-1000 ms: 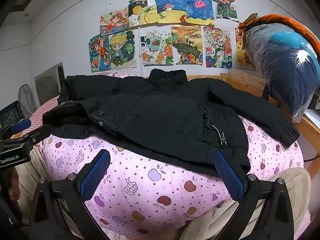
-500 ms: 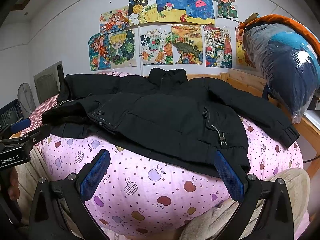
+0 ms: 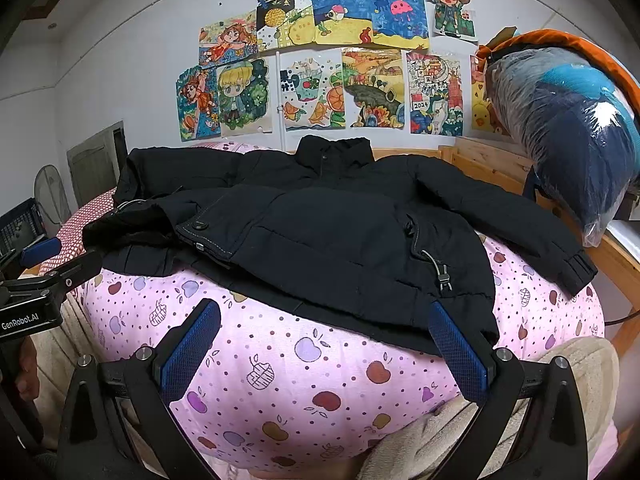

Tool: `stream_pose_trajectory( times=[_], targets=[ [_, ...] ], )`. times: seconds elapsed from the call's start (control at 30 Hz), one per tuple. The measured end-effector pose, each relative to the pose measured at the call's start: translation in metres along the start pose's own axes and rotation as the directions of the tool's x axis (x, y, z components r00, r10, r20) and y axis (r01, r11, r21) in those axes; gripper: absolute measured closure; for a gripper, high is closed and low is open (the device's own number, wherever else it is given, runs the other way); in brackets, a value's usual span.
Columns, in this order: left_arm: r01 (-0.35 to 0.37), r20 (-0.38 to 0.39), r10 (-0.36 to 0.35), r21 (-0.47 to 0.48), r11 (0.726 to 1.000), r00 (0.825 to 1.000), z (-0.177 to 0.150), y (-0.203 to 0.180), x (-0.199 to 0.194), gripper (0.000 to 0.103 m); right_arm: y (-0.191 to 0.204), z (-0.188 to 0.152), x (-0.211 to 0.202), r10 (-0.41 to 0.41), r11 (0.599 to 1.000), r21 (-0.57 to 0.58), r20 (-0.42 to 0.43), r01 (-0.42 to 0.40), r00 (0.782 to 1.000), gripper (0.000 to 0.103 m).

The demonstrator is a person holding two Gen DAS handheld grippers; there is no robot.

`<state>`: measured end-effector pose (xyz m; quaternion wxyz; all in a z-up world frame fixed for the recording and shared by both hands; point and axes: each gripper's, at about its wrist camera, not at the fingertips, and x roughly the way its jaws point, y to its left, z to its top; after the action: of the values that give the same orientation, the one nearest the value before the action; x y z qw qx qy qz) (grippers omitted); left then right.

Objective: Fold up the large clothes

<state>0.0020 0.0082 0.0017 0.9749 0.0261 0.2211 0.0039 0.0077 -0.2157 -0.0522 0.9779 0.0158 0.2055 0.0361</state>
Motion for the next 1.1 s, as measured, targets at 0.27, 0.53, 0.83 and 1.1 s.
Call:
stream_pose_trajectory(
  times=[0.27, 0.53, 0.83, 1.1],
  targets=[
    [0.000, -0.006, 0.000, 0.017, 1.000, 1.000, -0.0014, -0.0026, 0.0008, 0.000, 0.0002, -0.0002, -0.0012, 0.002, 1.000, 0.005, -0.006, -0.002, 1.000, 0.001],
    [0.007, -0.005, -0.007, 0.019, 1.000, 1.000, -0.0015, -0.0040, 0.0000, 0.000, -0.0004, -0.0008, -0.0011, 0.003, 1.000, 0.006, -0.007, -0.002, 1.000, 0.001],
    [0.016, -0.012, -0.016, 0.026, 1.000, 1.000, -0.0013, -0.0065, 0.0040, 0.000, -0.0039, -0.0027, -0.0010, -0.001, 1.000, 0.007, -0.009, 0.001, 1.000, 0.001],
    [0.023, -0.014, -0.022, 0.032, 0.999, 1.000, -0.0010, -0.0070, 0.0058, 0.000, -0.0063, -0.0020, -0.0007, -0.006, 1.000, 0.009, -0.015, 0.006, 1.000, 0.001]
  ],
)
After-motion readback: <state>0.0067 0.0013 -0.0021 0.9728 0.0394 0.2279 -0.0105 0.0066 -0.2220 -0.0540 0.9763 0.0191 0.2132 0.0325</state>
